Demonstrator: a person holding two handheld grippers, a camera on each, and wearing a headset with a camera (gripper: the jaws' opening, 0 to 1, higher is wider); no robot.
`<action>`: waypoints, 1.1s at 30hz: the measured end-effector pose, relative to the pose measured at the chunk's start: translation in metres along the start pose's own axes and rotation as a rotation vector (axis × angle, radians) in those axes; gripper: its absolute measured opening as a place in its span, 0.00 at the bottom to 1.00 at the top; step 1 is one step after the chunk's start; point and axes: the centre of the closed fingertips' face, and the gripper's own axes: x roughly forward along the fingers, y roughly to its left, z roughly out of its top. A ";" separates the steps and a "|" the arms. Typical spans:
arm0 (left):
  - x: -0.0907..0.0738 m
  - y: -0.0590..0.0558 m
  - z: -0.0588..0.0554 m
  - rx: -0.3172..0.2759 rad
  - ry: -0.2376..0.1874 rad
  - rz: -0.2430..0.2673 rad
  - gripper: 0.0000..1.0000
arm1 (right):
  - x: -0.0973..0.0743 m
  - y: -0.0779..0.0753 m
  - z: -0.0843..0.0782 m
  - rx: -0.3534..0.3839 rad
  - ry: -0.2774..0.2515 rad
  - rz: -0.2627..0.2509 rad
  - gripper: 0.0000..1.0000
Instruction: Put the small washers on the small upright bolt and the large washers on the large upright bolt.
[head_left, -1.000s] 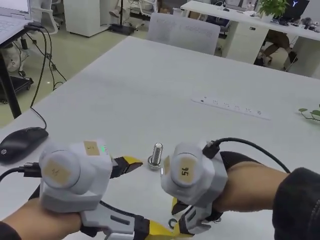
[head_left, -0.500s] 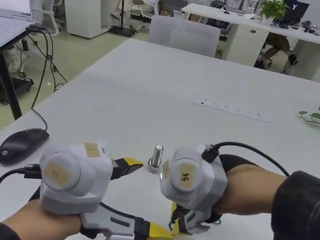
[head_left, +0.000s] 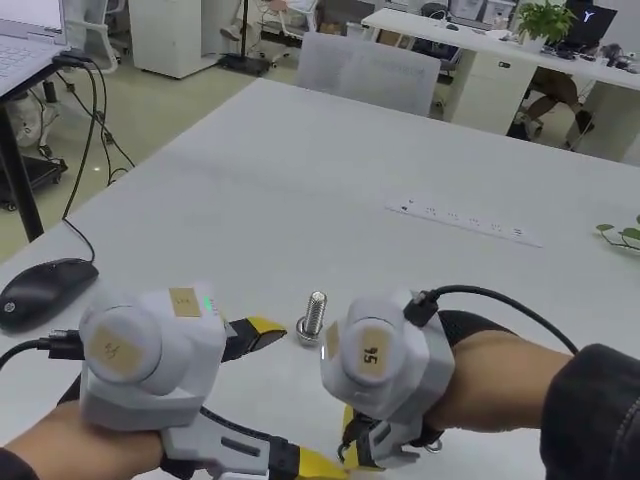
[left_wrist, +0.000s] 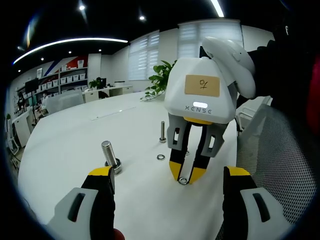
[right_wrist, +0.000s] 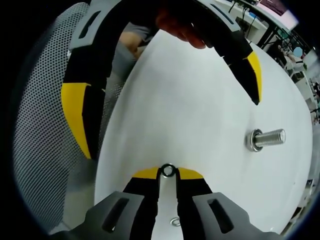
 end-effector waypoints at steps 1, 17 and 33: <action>0.000 0.000 0.000 0.000 0.001 0.000 0.90 | 0.000 0.000 0.000 0.002 -0.002 0.001 0.13; 0.000 0.000 -0.001 0.002 0.004 -0.001 0.90 | -0.012 -0.005 -0.008 0.067 -0.019 -0.010 0.13; 0.003 -0.001 -0.002 0.003 0.008 -0.009 0.90 | -0.048 -0.015 -0.042 0.183 -0.047 -0.064 0.13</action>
